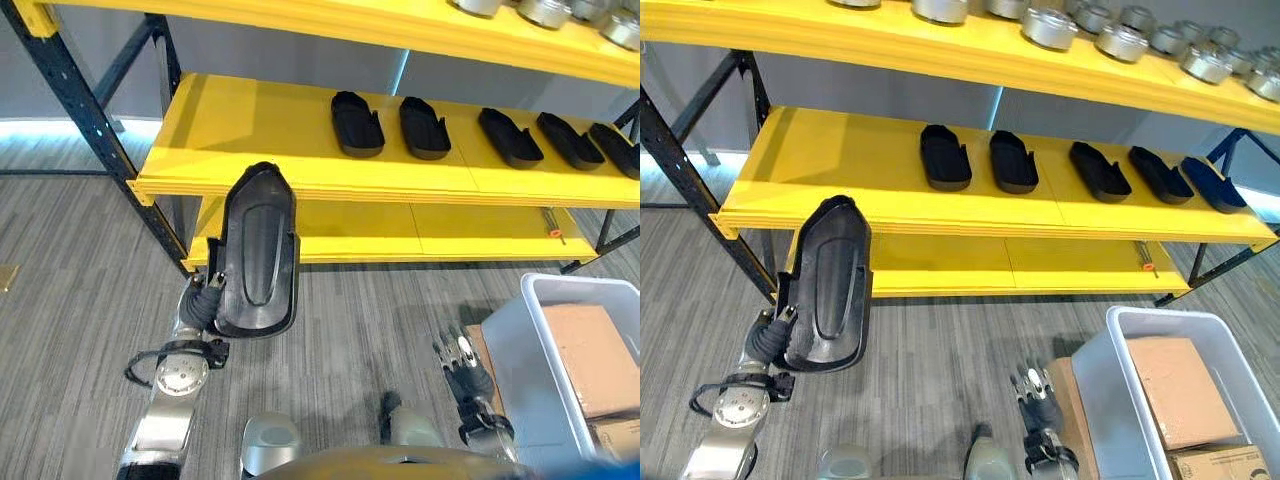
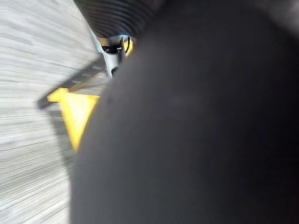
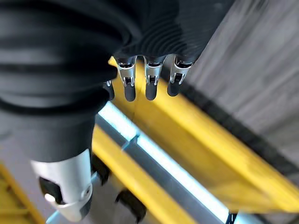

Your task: Move parts from the plastic box to the shelf.

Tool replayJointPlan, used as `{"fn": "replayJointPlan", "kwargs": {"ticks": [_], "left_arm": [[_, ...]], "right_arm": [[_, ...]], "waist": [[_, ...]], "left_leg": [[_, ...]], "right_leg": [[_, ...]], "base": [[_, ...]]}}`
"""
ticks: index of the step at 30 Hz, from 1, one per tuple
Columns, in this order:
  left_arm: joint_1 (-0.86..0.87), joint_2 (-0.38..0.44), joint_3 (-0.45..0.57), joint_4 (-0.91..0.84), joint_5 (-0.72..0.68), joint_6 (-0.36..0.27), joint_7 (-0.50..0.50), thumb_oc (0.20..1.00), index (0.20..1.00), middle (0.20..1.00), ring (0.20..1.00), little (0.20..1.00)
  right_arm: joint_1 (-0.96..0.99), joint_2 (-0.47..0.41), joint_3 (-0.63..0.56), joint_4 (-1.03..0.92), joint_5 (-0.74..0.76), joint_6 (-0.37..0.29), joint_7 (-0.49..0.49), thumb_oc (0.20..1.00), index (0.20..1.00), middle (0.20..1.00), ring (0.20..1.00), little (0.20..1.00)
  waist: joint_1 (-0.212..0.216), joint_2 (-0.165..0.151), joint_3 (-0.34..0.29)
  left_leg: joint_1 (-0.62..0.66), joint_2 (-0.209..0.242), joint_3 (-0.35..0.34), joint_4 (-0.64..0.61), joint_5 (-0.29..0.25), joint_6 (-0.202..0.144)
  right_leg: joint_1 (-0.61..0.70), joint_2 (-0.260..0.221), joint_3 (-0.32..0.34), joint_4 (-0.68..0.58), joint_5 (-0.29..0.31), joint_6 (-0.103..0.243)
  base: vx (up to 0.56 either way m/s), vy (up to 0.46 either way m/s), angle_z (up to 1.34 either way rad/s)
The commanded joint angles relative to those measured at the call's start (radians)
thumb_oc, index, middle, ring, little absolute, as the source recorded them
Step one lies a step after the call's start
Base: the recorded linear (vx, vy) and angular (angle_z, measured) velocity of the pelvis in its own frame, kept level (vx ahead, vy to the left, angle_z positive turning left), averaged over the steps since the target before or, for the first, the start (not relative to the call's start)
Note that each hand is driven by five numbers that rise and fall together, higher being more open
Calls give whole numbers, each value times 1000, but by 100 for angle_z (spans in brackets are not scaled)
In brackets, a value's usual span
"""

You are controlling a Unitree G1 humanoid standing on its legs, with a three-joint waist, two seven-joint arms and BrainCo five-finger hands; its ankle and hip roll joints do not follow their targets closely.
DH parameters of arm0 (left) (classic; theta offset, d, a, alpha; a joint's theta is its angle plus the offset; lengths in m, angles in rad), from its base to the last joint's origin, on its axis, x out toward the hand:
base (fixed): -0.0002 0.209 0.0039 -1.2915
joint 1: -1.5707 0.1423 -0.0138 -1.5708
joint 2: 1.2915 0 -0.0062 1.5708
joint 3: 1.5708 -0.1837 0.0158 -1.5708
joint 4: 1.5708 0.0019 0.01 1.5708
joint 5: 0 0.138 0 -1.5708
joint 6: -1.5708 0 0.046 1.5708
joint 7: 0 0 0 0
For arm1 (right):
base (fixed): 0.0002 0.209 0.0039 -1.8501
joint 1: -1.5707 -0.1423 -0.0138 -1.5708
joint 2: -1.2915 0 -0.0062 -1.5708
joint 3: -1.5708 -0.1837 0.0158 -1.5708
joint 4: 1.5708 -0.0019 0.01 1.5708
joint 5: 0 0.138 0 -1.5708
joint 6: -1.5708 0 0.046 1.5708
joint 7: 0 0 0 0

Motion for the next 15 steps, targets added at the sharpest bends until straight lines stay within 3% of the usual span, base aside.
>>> {"fn": "replayJointPlan", "kwargs": {"ticks": [1,6,9,11,15], "left_arm": [[-52,20,12,-218,0,-84,-6,200,200,200,200,200],[-83,73,-33,-220,24,-87,-22,200,200,200,200,200],[-91,65,-50,-214,26,-93,-26,200,200,200,200,200],[-81,38,-69,-203,11,-98,-23,200,200,200,200,200],[-64,19,-61,-207,7,-99,-9,200,200,200,200,200]], "right_arm": [[-121,-11,28,-141,5,-45,25,1000,1000,1000,1000,1000],[-136,15,48,-137,-15,-45,16,1000,1000,1000,1000,1000],[-155,39,53,-114,-24,-37,24,1000,1000,1000,1000,1000],[-148,30,61,-114,-22,-32,42,1000,1000,1000,1000,1000],[-152,15,66,-100,-22,-26,55,1000,1000,1000,1000,1000]], "waist": [[-39,68,57],[-49,64,71],[-51,90,81],[-68,103,92],[-87,89,97]], "left_leg": [[105,80,-44,-348,347,25],[134,28,-46,-320,328,36],[165,21,-31,-342,333,36],[204,2,-26,-379,334,36],[248,-7,-30,-380,327,35]], "right_leg": [[55,3,-22,-96,114,-74],[35,-17,-25,-75,113,-86],[-6,-3,-46,-21,115,-89],[-84,121,-67,56,117,-74],[-126,159,-126,-66,117,-83]], "base": [[69,451,-1],[53,399,15],[30,265,-31],[59,282,-46],[129,6,-27]]}}
